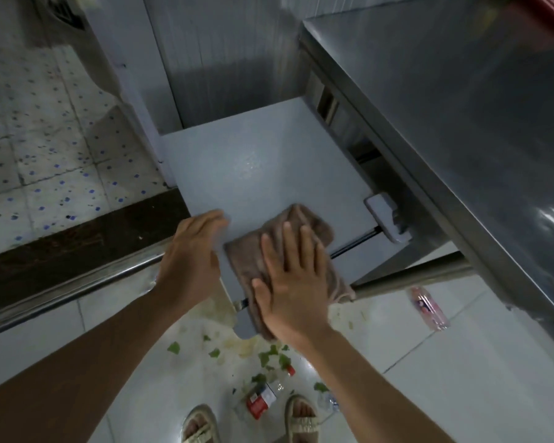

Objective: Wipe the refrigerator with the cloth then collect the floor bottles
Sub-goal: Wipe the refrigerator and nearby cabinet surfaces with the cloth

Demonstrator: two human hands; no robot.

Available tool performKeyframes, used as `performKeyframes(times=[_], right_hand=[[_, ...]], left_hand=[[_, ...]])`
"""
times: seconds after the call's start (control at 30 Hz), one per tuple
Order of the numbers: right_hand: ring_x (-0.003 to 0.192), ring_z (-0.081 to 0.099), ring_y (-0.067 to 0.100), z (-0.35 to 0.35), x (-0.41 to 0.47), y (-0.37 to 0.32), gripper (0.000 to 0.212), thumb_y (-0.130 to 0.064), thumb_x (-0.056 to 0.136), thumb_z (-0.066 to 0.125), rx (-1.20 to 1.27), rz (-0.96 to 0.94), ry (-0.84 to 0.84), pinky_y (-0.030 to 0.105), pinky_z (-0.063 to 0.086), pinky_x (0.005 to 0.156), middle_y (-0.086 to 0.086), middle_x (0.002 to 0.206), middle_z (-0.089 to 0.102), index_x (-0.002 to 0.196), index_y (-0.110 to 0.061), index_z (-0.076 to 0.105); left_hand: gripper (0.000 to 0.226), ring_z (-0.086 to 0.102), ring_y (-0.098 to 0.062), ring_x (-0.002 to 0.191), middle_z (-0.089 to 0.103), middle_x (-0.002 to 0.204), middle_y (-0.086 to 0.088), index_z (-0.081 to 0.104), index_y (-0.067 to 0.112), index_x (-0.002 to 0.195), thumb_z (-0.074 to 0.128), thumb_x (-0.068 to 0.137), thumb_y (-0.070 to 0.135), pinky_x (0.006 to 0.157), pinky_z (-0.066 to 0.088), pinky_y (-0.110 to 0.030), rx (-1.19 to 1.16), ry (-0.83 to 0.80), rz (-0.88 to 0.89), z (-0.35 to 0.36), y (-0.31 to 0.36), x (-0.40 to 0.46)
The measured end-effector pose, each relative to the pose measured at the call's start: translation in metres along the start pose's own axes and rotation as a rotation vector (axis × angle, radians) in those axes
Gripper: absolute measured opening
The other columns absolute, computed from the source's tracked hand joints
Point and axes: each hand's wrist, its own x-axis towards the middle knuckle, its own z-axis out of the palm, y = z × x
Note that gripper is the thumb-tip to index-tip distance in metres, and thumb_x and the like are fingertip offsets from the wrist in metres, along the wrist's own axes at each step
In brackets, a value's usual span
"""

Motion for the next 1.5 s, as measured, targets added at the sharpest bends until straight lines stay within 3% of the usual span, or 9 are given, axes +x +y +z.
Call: performKeyframes(times=[0.2,0.4,0.57,0.73,0.93,1.13,1.3,1.37,1.5], right_hand=[[0.147,0.005,0.027,0.004,-0.024,-0.003,0.062,-0.052,0.094,0.027,-0.017,-0.184,0.02,0.05,0.013,0.116,0.005,0.158,0.017,0.148,-0.022,0.03],[0.145,0.012,0.03,-0.028,-0.019,0.102,0.063,-0.044,0.097,0.011,-0.124,0.099,-0.003,0.049,0.014,0.118,0.011,0.155,0.022,0.148,-0.011,0.028],[0.147,-0.002,0.025,-0.04,0.001,0.128,0.069,-0.05,0.092,-0.003,-0.245,0.101,-0.105,0.045,0.003,0.12,0.008,0.16,0.002,0.152,-0.016,0.004],[0.147,-0.005,0.028,-0.046,0.051,0.142,0.065,-0.049,0.099,0.017,-0.27,0.117,-0.128,0.045,0.004,0.118,0.007,0.159,-0.01,0.151,-0.018,-0.006],[0.141,0.022,0.034,-0.042,0.033,0.177,0.077,-0.044,0.096,0.04,-0.085,0.096,-0.073,0.045,0.033,0.109,0.011,0.158,-0.004,0.151,-0.021,-0.008],[0.146,0.008,0.031,-0.041,-0.005,0.211,0.078,-0.033,0.095,0.044,-0.179,-0.146,-0.052,0.034,0.023,0.115,0.017,0.158,-0.007,0.151,-0.007,-0.004],[0.144,-0.017,0.028,-0.032,-0.027,0.206,0.077,-0.028,0.097,0.046,-0.163,-0.195,-0.002,0.038,0.001,0.12,0.006,0.157,-0.02,0.152,-0.018,-0.006],[0.143,-0.017,0.029,-0.026,-0.032,0.191,0.077,-0.015,0.093,0.054,-0.092,-0.195,0.063,0.041,-0.004,0.119,0.004,0.158,-0.011,0.152,-0.019,0.005],[0.145,0.009,0.033,-0.007,-0.041,0.142,0.078,-0.008,0.083,0.067,0.068,-0.31,0.166,0.053,0.016,0.117,0.008,0.157,0.015,0.148,-0.013,0.025]], left_hand=[[0.049,0.048,-0.031,0.124,0.055,0.128,-0.015,0.053,0.001,0.125,0.062,0.078,-0.006,0.103,0.04,-0.041,-0.048,-0.062,0.018,-0.012,0.005,-0.021],[0.044,0.052,-0.027,0.113,0.06,0.119,-0.006,0.058,0.008,0.115,0.062,0.074,-0.007,0.095,0.043,-0.044,0.092,-0.085,0.104,0.009,0.025,-0.026],[0.045,0.044,-0.027,0.12,0.049,0.135,-0.002,0.058,0.017,0.12,0.062,0.077,0.004,0.096,0.035,-0.04,0.222,-0.083,0.08,0.031,0.042,-0.032],[0.052,0.038,-0.022,0.13,0.039,0.146,0.0,0.053,0.021,0.127,0.062,0.079,0.005,0.103,0.029,-0.042,0.297,-0.083,0.044,0.036,0.048,-0.04],[0.062,0.034,-0.019,0.132,0.036,0.148,0.006,0.047,0.029,0.133,0.061,0.077,0.005,0.107,0.029,-0.045,0.415,-0.05,-0.061,0.043,0.063,-0.047],[0.052,0.047,-0.033,0.121,0.051,0.135,-0.007,0.057,0.016,0.122,0.067,0.072,0.002,0.1,0.036,-0.05,0.382,0.08,-0.267,0.06,0.086,-0.082],[0.062,0.043,-0.029,0.128,0.047,0.141,-0.007,0.055,0.013,0.128,0.068,0.07,-0.003,0.106,0.03,-0.046,0.336,0.153,-0.406,0.077,0.095,-0.117],[0.065,0.042,-0.025,0.13,0.044,0.144,-0.004,0.052,0.016,0.131,0.068,0.072,-0.004,0.108,0.031,-0.044,0.289,0.179,-0.418,0.081,0.094,-0.127],[0.062,0.044,-0.025,0.13,0.046,0.142,-0.004,0.053,0.016,0.128,0.069,0.072,-0.005,0.107,0.033,-0.045,0.231,0.209,-0.374,0.08,0.088,-0.14]])
